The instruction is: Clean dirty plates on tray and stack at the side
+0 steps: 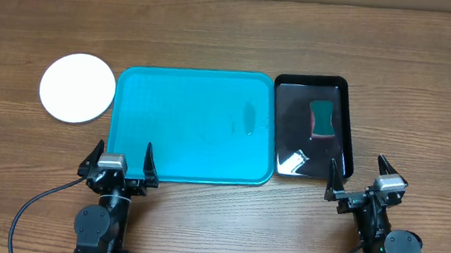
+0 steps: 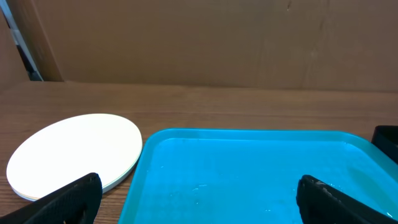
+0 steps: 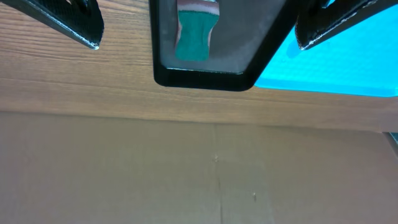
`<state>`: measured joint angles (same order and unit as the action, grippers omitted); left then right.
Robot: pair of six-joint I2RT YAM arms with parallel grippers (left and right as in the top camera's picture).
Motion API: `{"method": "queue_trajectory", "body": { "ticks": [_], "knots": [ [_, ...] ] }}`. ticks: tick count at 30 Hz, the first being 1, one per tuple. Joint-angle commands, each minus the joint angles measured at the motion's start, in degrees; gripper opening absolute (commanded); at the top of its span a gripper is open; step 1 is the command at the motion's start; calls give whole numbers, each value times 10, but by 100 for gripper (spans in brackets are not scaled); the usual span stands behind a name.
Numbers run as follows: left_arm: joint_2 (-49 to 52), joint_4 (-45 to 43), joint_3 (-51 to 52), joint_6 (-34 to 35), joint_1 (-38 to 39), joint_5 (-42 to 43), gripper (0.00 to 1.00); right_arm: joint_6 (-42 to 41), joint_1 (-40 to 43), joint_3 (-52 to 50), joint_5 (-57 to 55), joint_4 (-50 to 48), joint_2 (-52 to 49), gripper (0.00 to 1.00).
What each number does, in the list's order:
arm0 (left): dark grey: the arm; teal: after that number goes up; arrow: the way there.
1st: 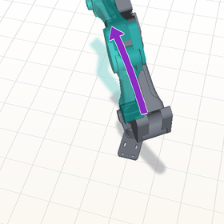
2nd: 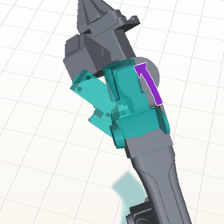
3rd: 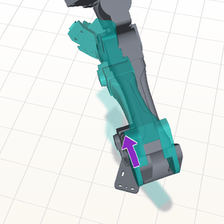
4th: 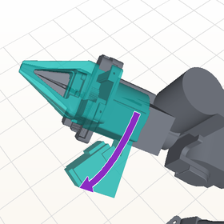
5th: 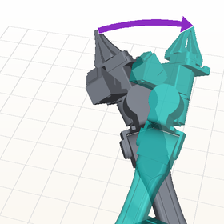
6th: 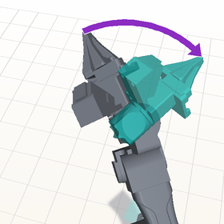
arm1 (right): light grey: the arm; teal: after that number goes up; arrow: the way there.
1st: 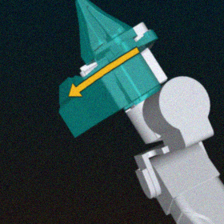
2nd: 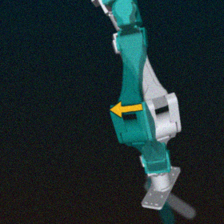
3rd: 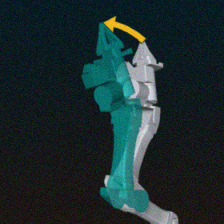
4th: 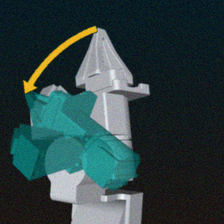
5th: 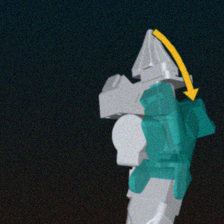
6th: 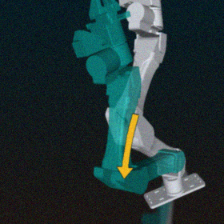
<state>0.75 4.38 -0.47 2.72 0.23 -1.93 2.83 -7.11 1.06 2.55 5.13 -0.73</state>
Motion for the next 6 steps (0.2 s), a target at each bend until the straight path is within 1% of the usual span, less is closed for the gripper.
{"method": "queue_trajectory", "body": {
  "ticks": [1, 6],
  "knots": [
    [-5, -1, 2, -15, -6, 0, 100, 2, 3, -6, -4, -4, 6, 100],
    [-5, -1, 2, -15, -6, 0, 100, 2, 3, -6, -4, -4, 6, 100]
  ]
}}
